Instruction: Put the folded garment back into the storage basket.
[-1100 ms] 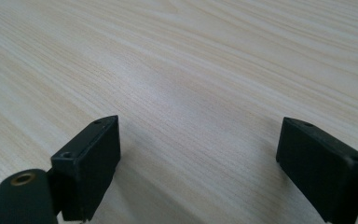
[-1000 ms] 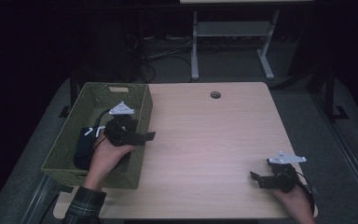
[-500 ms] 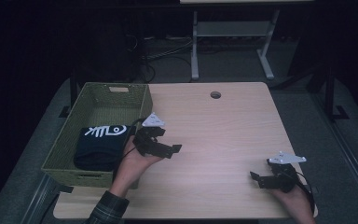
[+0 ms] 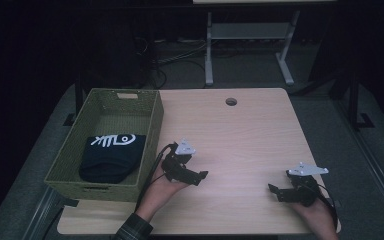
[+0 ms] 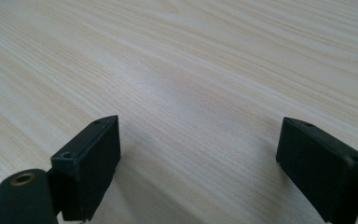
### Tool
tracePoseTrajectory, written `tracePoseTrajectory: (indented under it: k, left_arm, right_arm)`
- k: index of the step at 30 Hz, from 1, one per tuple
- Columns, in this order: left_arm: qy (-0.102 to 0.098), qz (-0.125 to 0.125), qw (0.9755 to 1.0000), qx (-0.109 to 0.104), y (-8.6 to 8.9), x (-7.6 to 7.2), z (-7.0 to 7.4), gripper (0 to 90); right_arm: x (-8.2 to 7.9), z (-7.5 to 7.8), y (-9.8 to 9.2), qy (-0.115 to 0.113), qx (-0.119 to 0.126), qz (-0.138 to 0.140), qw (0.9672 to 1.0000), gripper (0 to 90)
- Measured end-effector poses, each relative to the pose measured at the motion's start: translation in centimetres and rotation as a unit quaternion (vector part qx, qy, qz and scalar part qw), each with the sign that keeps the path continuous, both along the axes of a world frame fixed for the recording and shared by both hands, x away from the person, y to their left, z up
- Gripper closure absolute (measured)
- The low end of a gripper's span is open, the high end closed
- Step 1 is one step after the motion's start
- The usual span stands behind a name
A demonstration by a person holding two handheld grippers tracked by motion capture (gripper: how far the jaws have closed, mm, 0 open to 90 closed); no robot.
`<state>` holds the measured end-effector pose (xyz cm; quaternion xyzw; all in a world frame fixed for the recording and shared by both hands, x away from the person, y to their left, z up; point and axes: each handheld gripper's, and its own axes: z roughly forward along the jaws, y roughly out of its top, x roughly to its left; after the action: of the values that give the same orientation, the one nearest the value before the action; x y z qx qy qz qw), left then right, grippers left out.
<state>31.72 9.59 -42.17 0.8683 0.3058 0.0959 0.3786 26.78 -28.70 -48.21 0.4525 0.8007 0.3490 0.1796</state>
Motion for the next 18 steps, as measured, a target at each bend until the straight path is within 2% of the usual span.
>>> tracePoseTrajectory:
  k: [4, 9, 12, 15, 18]
  left_arm:
    - [0.004, 0.000, 1.0000, -0.004, 0.0, -0.1, -1.5, 13.3]
    - [0.010, 0.009, 0.9999, 0.009, 0.3, 0.0, -3.7, 13.2]
    - [0.012, 0.011, 0.9998, 0.013, 0.4, 0.1, -4.4, 13.2]
    - [0.009, 0.011, 0.9997, 0.018, 0.5, 0.1, -5.0, 13.2]
    - [-0.014, 0.008, 0.9998, 0.011, 0.7, 0.0, -5.5, 13.0]
  right_arm:
    - [0.0, 0.0, 0.0, 0.000, 0.000, 0.000, 1.0000, 13.3]
    - [0.0, 0.0, 0.0, 0.000, 0.000, 0.000, 1.0000, 13.4]
    - [0.0, 0.0, 0.0, 0.000, 0.000, 0.000, 1.0000, 13.4]
    - [0.0, 0.0, 0.0, 0.000, 0.000, 0.000, 1.0000, 13.4]
    - [0.0, 0.0, 0.0, 0.000, 0.000, 0.000, 1.0000, 13.4]
